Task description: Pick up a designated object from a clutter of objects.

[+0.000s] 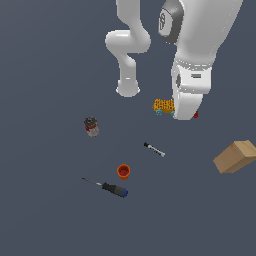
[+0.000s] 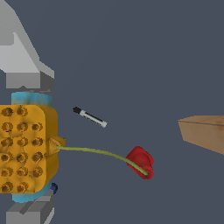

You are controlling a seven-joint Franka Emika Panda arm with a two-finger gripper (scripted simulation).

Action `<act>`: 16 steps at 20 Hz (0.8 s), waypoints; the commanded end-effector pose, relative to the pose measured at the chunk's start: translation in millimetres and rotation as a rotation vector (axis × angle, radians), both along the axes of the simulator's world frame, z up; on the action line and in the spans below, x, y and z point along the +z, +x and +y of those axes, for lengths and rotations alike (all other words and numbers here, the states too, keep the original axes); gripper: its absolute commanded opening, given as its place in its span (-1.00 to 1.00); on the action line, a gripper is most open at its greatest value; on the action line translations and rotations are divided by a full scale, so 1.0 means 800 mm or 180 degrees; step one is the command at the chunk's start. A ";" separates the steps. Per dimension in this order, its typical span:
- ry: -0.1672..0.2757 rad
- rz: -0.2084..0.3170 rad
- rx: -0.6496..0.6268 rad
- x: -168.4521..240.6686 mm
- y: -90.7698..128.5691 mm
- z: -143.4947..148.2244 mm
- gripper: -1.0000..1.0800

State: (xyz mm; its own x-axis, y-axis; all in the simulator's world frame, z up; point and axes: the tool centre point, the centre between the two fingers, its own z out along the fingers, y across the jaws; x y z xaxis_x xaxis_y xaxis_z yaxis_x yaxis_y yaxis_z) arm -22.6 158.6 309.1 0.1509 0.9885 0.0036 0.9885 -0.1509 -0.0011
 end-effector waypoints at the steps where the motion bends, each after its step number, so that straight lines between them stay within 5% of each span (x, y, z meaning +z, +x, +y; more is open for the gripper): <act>1: -0.0002 0.0001 -0.0002 0.030 0.007 -0.006 -1.00; 16: -0.0011 -0.0002 -0.0010 0.115 0.032 -0.021 -1.00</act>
State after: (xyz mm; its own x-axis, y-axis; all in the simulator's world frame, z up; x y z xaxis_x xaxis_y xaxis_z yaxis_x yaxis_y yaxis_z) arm 2.0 141.8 398.3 0.1542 0.9880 0.0003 0.9880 -0.1542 -0.0001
